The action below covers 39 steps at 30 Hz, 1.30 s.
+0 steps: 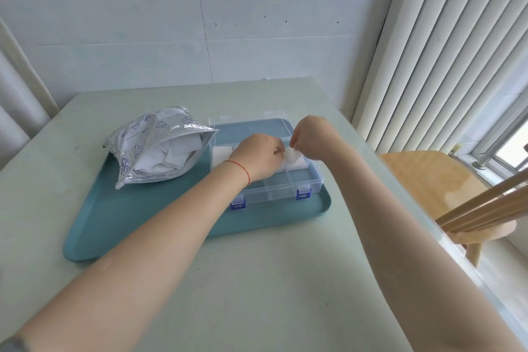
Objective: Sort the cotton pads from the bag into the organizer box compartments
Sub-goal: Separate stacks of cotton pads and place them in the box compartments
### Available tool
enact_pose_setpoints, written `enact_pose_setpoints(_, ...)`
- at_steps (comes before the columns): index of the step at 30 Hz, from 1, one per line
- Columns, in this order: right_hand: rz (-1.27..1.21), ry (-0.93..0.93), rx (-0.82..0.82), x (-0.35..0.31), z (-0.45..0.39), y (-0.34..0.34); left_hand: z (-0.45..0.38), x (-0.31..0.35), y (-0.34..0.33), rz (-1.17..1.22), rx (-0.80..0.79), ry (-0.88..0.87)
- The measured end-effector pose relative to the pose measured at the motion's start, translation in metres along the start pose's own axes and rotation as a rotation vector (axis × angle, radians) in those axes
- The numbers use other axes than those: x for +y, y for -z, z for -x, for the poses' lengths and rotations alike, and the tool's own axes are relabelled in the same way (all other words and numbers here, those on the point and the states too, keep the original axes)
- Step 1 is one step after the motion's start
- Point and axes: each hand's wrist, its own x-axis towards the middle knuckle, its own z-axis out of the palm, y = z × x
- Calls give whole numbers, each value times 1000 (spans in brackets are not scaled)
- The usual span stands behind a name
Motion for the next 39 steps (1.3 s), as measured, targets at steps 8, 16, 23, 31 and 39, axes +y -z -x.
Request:
enact_pose_setpoints(8,-128,56,13,-3,5,10,-8,-2,-6,-102,-30,13)
enact_pose_setpoints(16,93,-6,-17,-5,8,2,-11,0,-6,-133,-44,1)
enact_pose_setpoints(23,212,54,-12,5,13,10,-9,11,-4,-168,-108,8)
enact_pose_setpoints(31,41,69,125,-7,20,11,2,3,5,-4,-28,5)
enact_pose_setpoints(39,-278,242,160,-99,27,-13,57,-91,40,-81,828,-9)
